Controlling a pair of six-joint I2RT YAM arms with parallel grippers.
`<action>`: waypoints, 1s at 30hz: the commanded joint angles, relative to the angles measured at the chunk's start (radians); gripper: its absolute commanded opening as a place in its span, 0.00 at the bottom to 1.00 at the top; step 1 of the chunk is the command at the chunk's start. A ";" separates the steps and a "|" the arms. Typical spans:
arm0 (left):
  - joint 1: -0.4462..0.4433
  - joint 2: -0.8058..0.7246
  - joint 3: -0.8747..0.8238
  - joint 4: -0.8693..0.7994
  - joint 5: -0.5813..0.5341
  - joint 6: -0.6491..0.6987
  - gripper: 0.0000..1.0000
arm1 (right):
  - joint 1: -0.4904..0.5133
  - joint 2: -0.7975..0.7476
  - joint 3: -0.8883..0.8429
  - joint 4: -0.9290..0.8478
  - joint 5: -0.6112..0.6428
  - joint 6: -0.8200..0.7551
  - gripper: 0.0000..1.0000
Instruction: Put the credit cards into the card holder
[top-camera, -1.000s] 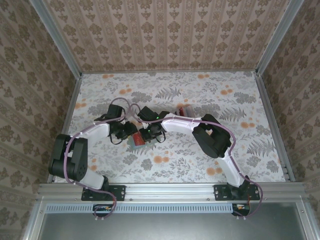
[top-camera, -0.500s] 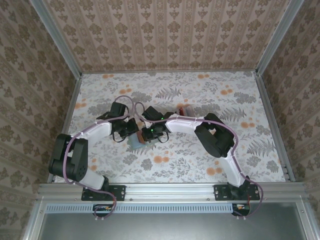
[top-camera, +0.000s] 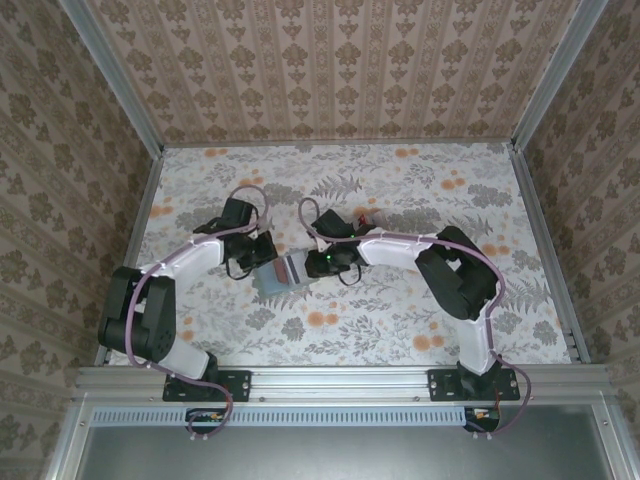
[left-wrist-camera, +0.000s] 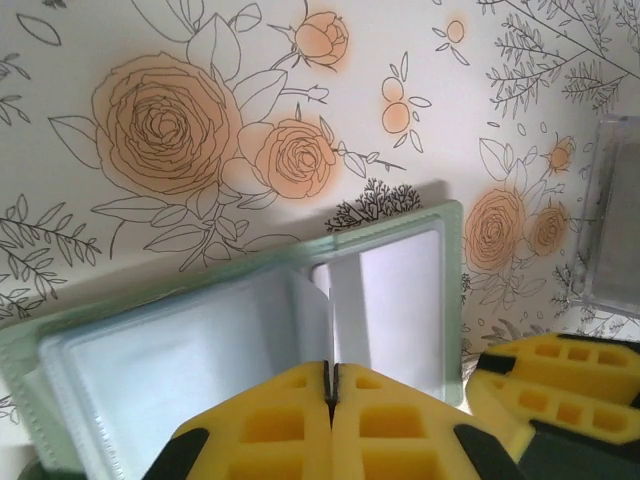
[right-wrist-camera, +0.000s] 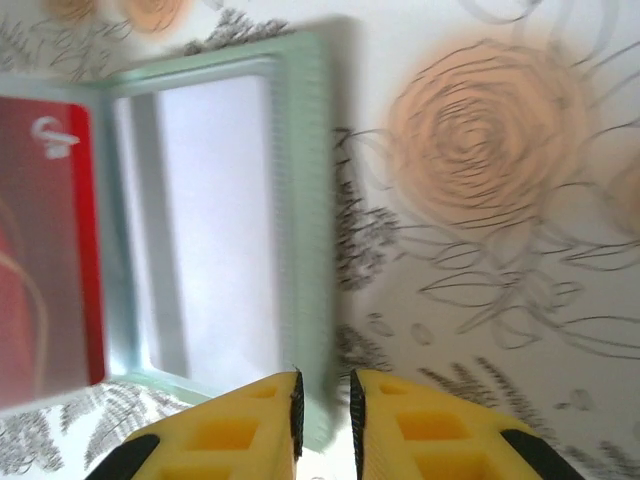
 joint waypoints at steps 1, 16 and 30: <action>-0.016 0.029 0.054 -0.088 -0.041 0.049 0.05 | -0.003 -0.008 -0.013 -0.030 0.063 -0.010 0.23; -0.151 0.181 0.260 -0.193 -0.106 0.058 0.20 | 0.045 0.099 0.052 -0.009 -0.052 0.001 0.22; -0.187 0.214 0.340 -0.233 -0.137 0.058 0.44 | 0.022 0.057 0.013 -0.009 -0.068 0.002 0.22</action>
